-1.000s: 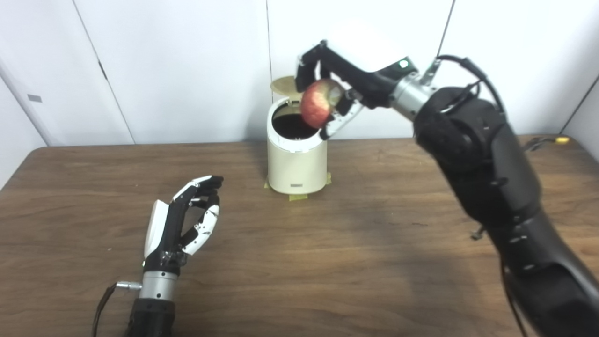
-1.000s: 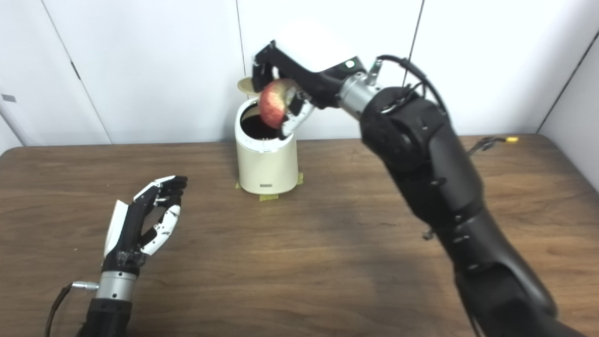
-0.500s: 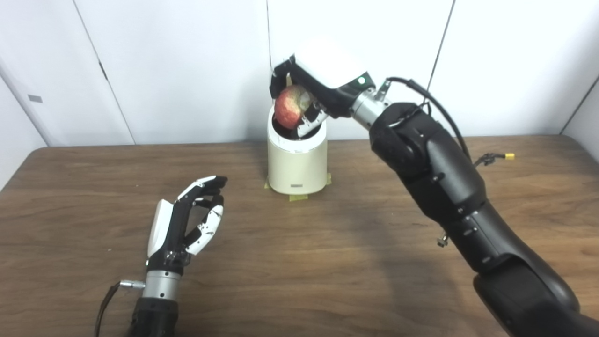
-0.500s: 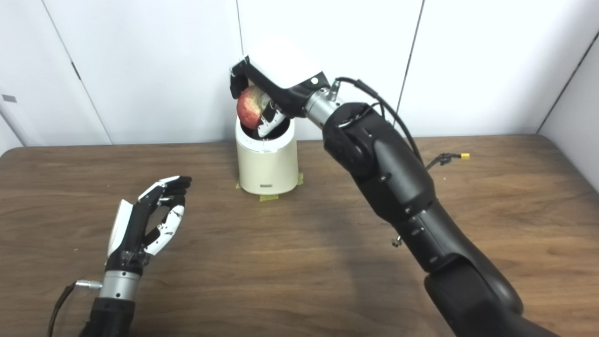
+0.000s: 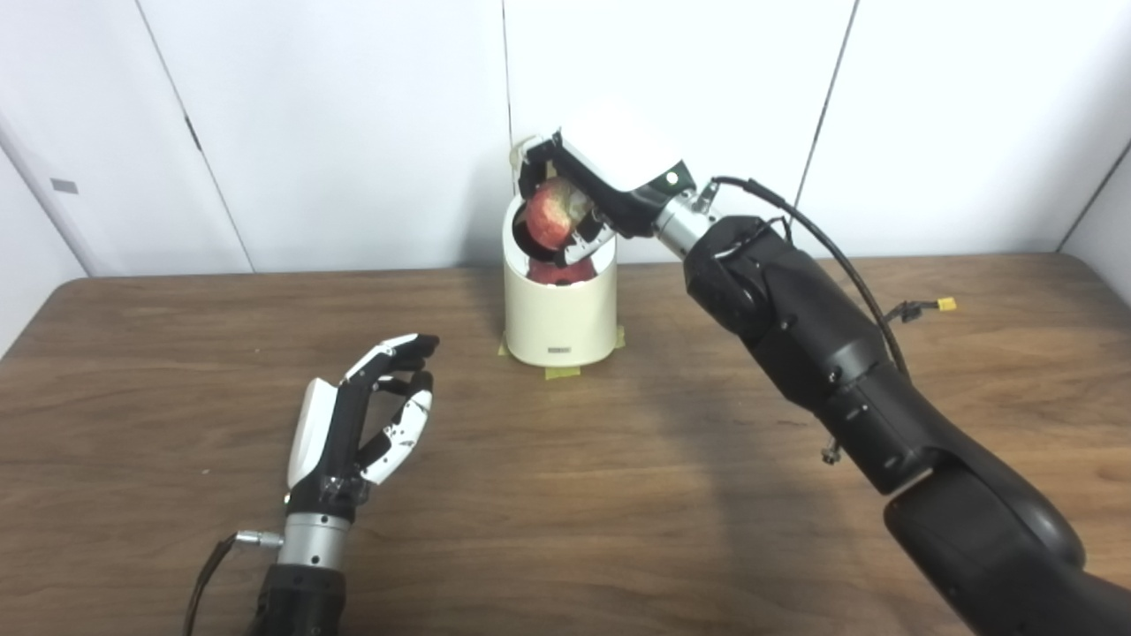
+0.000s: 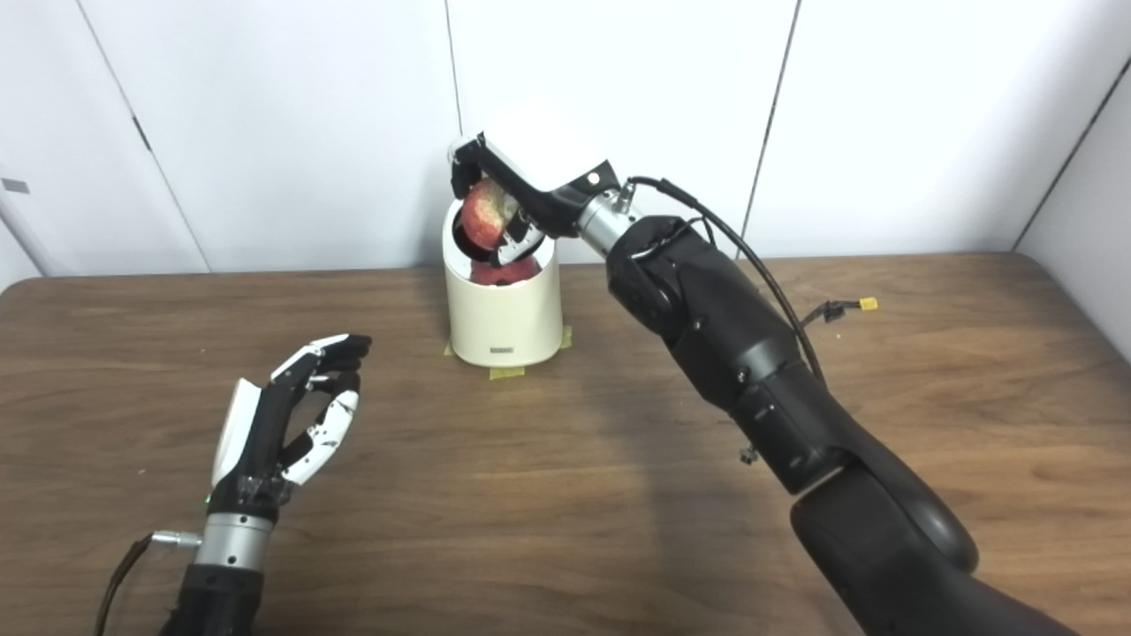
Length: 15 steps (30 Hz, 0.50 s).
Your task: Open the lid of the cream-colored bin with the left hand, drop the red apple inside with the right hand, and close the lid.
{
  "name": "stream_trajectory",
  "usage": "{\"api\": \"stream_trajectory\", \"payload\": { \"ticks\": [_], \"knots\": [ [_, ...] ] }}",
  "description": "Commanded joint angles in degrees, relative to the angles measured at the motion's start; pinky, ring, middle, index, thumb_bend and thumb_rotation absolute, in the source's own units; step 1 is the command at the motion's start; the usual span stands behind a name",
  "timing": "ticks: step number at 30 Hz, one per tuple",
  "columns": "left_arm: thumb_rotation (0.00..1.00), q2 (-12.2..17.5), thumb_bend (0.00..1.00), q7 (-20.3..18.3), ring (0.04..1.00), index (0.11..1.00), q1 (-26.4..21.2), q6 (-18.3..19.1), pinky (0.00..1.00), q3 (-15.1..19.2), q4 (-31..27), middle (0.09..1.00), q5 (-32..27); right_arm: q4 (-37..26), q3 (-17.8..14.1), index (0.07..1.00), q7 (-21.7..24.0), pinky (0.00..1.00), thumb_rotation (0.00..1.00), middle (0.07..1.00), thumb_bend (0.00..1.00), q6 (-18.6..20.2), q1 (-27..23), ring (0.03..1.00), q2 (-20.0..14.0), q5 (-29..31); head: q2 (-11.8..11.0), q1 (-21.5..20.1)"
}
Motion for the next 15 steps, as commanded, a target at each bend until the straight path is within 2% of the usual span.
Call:
{"api": "stream_trajectory", "payload": {
  "ticks": [1, 5, 10, 12, 13, 14, 15],
  "knots": [
    [0.58, -0.70, 0.22, 0.54, 0.730, 0.752, 0.25, -1.42, 0.63, -0.46, -0.05, 0.754, -0.17, 0.50, -0.18, 0.452, -3.03, 0.36, 0.00, 0.563, 0.51, -0.94, -4.25, 0.437, -0.55, -0.16, 0.08, -0.05],
    [0.57, -0.69, 0.22, 0.53, 0.722, 0.748, 0.23, -1.48, 0.62, -0.45, -0.13, 0.749, -0.35, 0.99, 0.66, 0.462, -3.93, 0.37, 0.00, 0.562, 0.51, -0.41, -4.01, 0.429, -0.78, -1.01, 0.06, -0.22],
    [0.57, -0.59, 0.22, 0.54, 0.723, 0.747, 0.25, -1.42, 0.62, -0.41, -0.04, 0.751, -0.28, -0.49, 1.44, 0.469, -3.97, 0.42, 0.00, 0.563, 0.52, 1.94, -3.35, 0.491, -1.20, -3.49, 0.08, -0.39],
    [0.58, -0.57, 0.23, 0.46, 0.723, 0.748, 0.22, -1.43, 0.62, -0.39, 0.02, 0.752, -0.46, -1.79, 1.38, 0.484, -2.38, 0.44, 0.10, 0.600, 0.52, 3.22, -3.13, 0.529, -1.30, -4.02, 0.05, -0.46],
    [0.58, -0.57, 0.23, 0.44, 0.723, 0.747, 0.21, -1.44, 0.62, -0.39, 0.08, 0.752, -0.53, -2.51, 1.26, 0.531, -1.48, 0.45, 0.08, 0.615, 0.73, 4.04, -3.00, 0.544, -1.28, -4.27, 0.02, -0.47],
    [0.59, -0.57, 0.23, 0.43, 0.725, 0.748, 0.21, -1.39, 0.62, -0.40, 0.12, 0.754, -0.53, -3.08, 1.21, 0.569, -0.86, 0.46, 0.09, 0.633, 0.87, 4.80, -2.89, 0.564, -1.27, -4.58, 0.02, -0.47],
    [0.58, -0.53, 0.23, 0.47, 0.725, 0.749, 0.20, -1.43, 0.62, -0.44, 0.19, 0.754, -0.39, -3.80, 1.18, 0.586, 0.06, 0.47, 0.10, 0.647, 0.92, 5.85, -2.75, 0.578, -1.25, -4.98, 0.01, -0.55]
  ]
}}
